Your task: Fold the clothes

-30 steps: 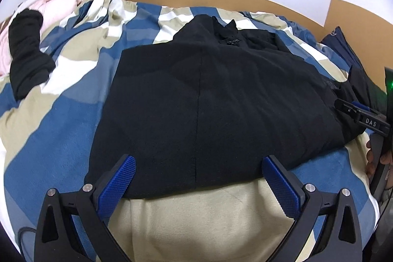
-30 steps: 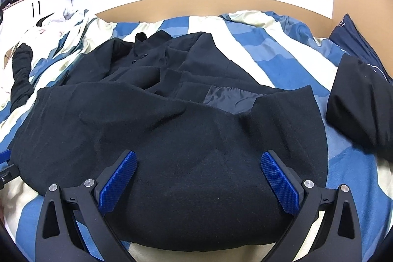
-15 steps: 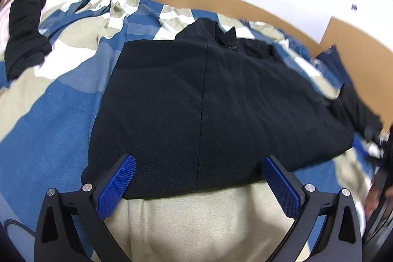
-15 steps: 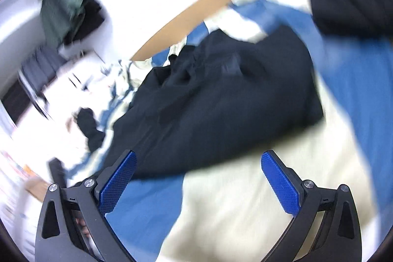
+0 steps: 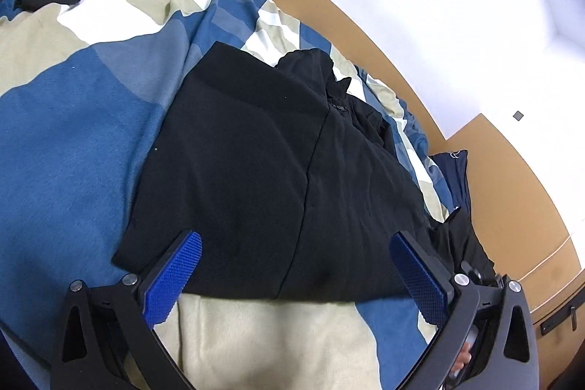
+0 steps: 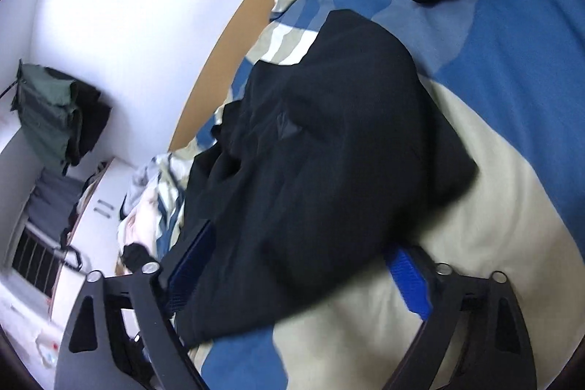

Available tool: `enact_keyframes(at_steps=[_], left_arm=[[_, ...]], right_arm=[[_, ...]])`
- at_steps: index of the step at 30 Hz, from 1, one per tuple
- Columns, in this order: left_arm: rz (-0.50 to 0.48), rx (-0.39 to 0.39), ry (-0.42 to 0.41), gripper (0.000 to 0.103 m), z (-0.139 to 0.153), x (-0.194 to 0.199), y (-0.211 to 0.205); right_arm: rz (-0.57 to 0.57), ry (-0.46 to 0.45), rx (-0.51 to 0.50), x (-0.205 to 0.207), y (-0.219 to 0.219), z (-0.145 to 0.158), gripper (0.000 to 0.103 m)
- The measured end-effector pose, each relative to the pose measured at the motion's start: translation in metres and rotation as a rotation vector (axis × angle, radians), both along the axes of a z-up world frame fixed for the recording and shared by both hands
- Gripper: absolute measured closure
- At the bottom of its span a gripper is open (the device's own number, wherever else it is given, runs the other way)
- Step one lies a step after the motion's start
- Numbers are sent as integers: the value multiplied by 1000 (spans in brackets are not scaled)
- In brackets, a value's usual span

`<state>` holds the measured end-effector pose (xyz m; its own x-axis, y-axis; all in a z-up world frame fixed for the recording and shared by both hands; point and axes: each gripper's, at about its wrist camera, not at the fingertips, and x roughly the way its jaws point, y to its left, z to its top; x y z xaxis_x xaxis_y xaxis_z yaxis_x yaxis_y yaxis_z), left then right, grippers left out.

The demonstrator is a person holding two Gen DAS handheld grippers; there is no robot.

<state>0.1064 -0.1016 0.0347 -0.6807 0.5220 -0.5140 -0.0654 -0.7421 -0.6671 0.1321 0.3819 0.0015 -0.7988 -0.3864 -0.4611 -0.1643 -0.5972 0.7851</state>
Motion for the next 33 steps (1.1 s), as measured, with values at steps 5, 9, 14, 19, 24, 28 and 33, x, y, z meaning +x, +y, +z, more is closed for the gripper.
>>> enact_keyframes(at_steps=[5,9,14,19,24,28,33], left_arm=[[25,25,-3,0,-5,-17,-3],[68,-9,-4,0,-4,-28,1],[100,30,-19,2,-1,-24,-3],[83,11,-31,2,5,1,-1],[116,-45,-84,2,11,24,10],[130,50,-156,1,7,29,14],[199,115,-201,0,-1,13,9]], right_arm=[[-37,24,60,-16,-1,0,28],[-45,62,3,-18,10,-5,35],[-36,48,21,-23,11,-6,40],[2,34,43,-27,6,-4,39],[19,40,8,-20,9,-5,39],[28,43,-1,-16,8,-4,39],[31,49,-9,-14,8,-5,39]])
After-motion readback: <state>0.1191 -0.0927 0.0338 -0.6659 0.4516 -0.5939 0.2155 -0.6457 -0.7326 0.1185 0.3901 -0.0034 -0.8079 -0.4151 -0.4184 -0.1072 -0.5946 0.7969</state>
